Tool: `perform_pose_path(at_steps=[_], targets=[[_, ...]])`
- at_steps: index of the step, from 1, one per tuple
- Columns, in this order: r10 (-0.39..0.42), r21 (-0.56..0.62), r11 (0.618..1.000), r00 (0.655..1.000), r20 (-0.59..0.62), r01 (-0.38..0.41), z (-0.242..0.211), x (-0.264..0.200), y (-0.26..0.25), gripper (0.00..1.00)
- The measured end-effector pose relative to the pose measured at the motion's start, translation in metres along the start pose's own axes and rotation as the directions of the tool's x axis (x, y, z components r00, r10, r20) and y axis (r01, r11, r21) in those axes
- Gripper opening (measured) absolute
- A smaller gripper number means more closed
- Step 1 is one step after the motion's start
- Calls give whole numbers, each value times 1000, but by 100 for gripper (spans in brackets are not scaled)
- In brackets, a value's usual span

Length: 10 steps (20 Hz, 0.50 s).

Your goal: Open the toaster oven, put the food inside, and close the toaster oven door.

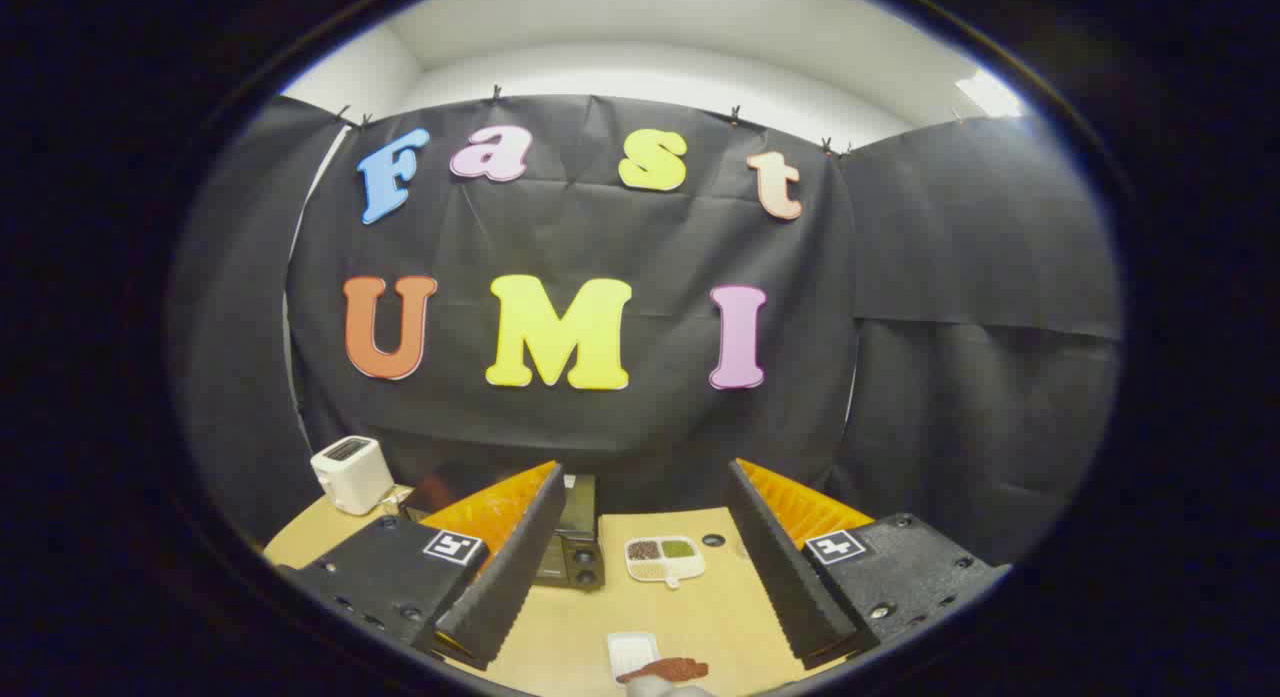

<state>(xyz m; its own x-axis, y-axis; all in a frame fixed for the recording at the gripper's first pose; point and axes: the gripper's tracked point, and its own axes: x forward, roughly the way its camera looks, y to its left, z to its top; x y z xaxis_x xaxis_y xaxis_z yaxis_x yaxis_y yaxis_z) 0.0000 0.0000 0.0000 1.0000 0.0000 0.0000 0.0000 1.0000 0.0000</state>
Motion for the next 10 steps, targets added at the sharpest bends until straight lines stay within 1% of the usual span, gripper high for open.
perform_pose_path(at_steps=[5, 10], targets=[[28, -20, 999, 1000, 5, -28, -1, 15, 18, 100], [61, -19, 998, 998, 27, -60, 3, 36, 55, 100]])
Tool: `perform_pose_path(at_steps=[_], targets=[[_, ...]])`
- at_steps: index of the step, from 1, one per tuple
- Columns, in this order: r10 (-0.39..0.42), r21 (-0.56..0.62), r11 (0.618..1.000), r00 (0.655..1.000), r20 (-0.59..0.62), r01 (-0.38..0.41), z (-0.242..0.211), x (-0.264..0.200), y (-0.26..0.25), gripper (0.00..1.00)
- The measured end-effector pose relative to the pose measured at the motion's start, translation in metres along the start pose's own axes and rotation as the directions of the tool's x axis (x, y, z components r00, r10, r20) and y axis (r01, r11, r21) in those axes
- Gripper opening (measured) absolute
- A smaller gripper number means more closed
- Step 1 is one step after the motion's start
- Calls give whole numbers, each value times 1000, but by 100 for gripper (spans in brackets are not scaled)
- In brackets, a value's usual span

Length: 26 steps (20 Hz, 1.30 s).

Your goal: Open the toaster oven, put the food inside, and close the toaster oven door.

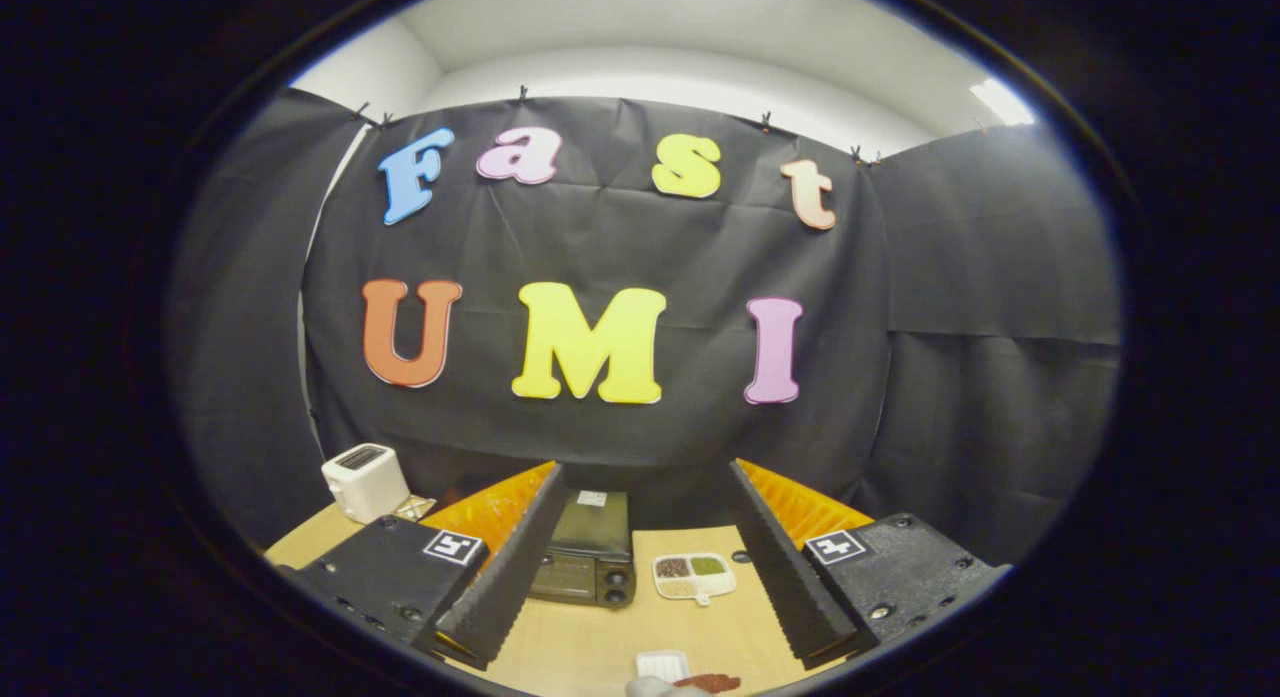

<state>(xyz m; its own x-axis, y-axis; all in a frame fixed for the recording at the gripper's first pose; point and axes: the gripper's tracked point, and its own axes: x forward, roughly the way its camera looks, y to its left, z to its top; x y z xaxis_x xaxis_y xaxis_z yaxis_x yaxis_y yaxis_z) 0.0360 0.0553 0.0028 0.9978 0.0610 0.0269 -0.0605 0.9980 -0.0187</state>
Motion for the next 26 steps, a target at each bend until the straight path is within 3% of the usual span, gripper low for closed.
perform_pose_path(at_steps=[10, 19, 26], targets=[[53, 49, 998, 997, -57, -50, -47, 60, 78, 100], [73, 11, 997, 979, -188, -73, -157, 150, 154, 100], [59, 1, 998, 951, -303, -62, -226, 185, 175, 100]])
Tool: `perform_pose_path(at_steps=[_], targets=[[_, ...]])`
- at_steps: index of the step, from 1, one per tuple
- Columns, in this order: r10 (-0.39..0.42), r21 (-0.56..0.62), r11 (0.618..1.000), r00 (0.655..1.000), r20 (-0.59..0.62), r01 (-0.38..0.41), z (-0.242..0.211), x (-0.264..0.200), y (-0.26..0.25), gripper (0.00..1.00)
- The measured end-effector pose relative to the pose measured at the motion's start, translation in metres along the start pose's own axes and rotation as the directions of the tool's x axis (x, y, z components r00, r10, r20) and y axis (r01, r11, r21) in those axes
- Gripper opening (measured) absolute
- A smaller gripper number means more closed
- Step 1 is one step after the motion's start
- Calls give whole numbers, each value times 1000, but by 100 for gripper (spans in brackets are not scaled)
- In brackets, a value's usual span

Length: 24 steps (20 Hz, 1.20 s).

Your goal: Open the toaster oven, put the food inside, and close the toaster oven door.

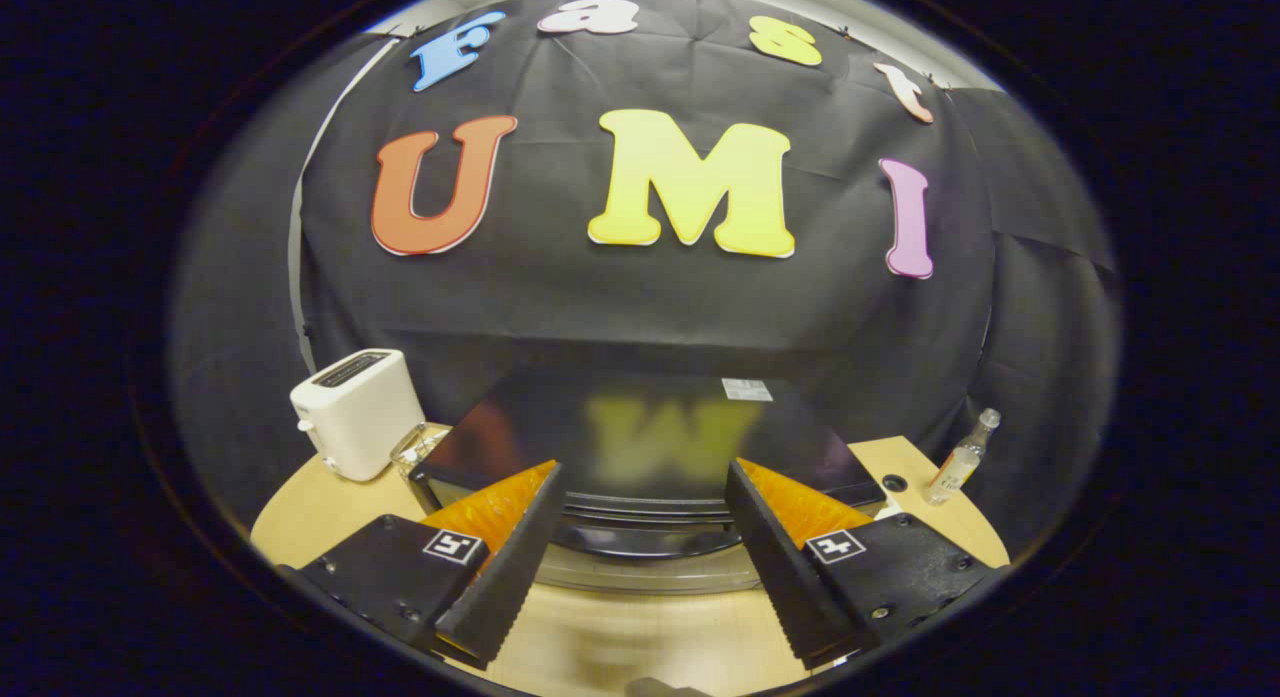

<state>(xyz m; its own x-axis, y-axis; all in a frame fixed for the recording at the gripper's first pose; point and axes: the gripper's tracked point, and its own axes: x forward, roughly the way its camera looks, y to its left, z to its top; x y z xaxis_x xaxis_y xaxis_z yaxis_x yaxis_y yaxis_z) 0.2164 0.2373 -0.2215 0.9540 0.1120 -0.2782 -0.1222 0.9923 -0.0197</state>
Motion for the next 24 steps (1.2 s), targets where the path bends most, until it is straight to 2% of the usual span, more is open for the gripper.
perform_pose_path(at_steps=[6, 8, 12, 24], targets=[[3, 37, 999, 1000, -27, -2, -15, 4, 2, 100], [9, 70, 998, 999, -41, -6, -20, -2, 3, 100], [10, 60, 998, 998, -63, -6, -33, -23, 3, 100], [27, 52, 999, 976, -215, -16, -128, -93, 4, 100]])
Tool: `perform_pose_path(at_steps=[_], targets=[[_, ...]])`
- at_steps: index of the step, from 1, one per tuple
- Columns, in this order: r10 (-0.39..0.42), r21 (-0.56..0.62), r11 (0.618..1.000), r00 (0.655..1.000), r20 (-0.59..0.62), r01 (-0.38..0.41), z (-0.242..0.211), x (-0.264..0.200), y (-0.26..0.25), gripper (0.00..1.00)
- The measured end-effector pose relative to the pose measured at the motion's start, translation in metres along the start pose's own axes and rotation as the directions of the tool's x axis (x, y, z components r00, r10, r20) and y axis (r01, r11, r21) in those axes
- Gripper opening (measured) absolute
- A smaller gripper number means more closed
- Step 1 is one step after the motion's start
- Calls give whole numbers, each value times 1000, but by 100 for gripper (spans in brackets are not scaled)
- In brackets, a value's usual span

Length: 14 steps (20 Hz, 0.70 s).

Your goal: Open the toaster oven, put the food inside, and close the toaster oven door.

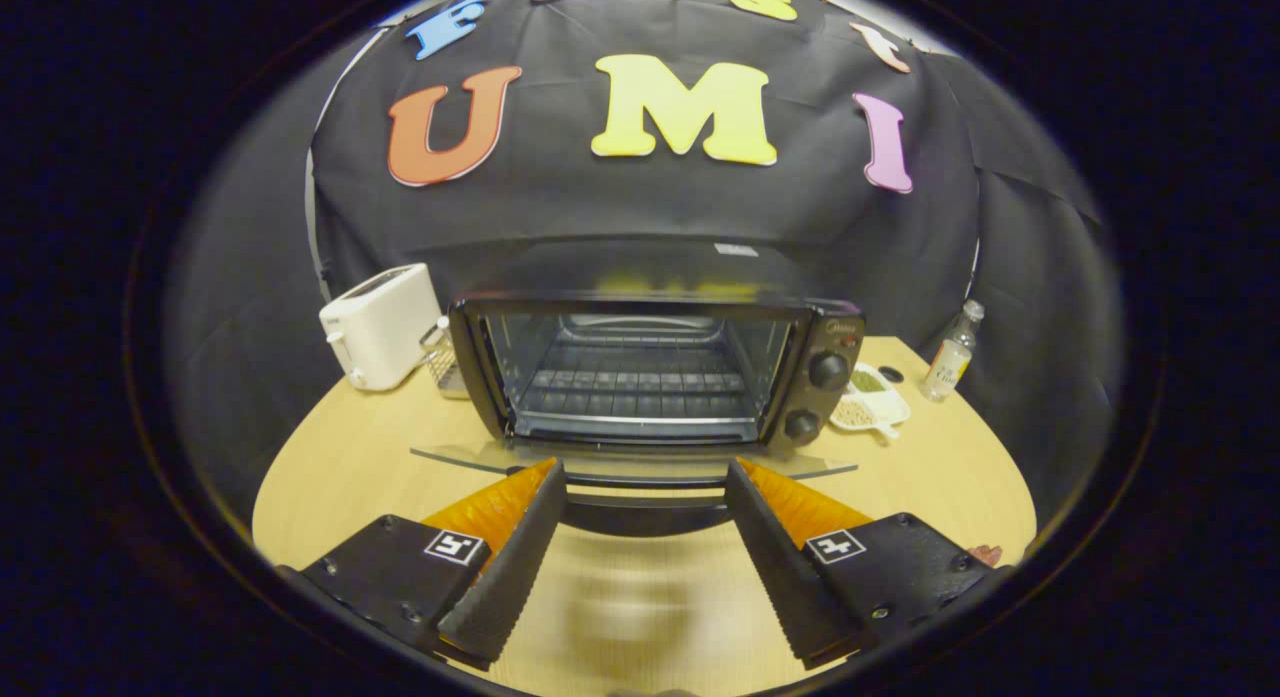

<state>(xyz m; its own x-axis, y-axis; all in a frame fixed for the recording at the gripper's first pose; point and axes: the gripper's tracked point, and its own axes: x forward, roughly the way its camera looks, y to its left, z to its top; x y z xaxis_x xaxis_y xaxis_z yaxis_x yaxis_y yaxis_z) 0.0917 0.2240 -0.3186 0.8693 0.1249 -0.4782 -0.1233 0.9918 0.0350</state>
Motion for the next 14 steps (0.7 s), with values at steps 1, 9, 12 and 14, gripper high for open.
perform_pose_path(at_steps=[1, 9, 12, 14], targets=[[5, -1, 1000, 1000, -17, -5, -11, -2, 1, 100], [7, -25, 1000, 993, -116, -10, -70, 1, -2, 100], [16, 7, 1000, 983, -180, -15, -90, 9, -3, 100], [13, 15, 1000, 976, -215, -10, -99, 17, -6, 100]])
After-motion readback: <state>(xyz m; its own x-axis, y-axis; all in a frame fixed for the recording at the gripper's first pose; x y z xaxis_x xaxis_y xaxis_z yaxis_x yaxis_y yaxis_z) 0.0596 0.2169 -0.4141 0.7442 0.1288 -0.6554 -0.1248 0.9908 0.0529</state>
